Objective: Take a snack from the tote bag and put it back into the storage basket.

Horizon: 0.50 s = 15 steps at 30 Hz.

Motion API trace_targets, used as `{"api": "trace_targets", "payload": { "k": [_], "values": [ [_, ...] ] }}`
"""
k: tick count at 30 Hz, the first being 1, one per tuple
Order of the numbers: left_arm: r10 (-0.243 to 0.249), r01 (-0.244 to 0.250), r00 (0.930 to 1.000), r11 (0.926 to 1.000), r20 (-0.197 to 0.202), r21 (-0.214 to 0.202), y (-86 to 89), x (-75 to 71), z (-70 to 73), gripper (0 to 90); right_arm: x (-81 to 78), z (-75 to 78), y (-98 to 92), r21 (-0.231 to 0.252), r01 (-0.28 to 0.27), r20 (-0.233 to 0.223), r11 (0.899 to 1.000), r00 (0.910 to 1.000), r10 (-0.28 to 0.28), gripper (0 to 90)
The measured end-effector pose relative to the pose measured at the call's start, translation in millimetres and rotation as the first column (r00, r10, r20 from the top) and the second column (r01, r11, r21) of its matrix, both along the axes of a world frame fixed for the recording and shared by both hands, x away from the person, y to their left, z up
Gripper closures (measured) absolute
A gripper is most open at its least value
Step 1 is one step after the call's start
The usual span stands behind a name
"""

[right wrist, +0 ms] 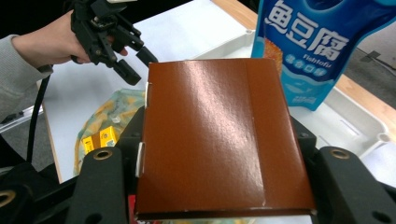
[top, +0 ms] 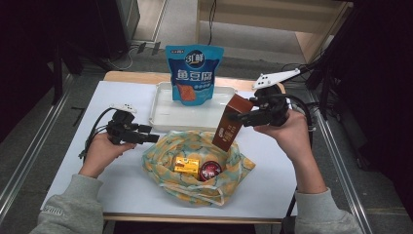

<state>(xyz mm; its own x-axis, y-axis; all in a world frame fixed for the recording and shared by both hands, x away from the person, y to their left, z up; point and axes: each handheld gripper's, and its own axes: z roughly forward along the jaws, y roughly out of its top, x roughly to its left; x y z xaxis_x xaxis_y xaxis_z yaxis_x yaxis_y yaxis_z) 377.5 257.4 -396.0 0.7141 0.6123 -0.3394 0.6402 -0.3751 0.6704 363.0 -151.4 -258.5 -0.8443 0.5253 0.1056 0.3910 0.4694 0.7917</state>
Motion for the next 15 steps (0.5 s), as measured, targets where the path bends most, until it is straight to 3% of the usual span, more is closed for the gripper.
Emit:
{"api": "trace_targets", "payload": {
  "k": [15],
  "values": [
    [-0.01,0.01,0.9999,1.0,-0.002,0.0,-0.4,1.3,-1.1,37.1,21.6,16.4,-7.0,-0.014,0.054,0.007,0.998,0.9985,-0.054,44.2]
  ]
}}
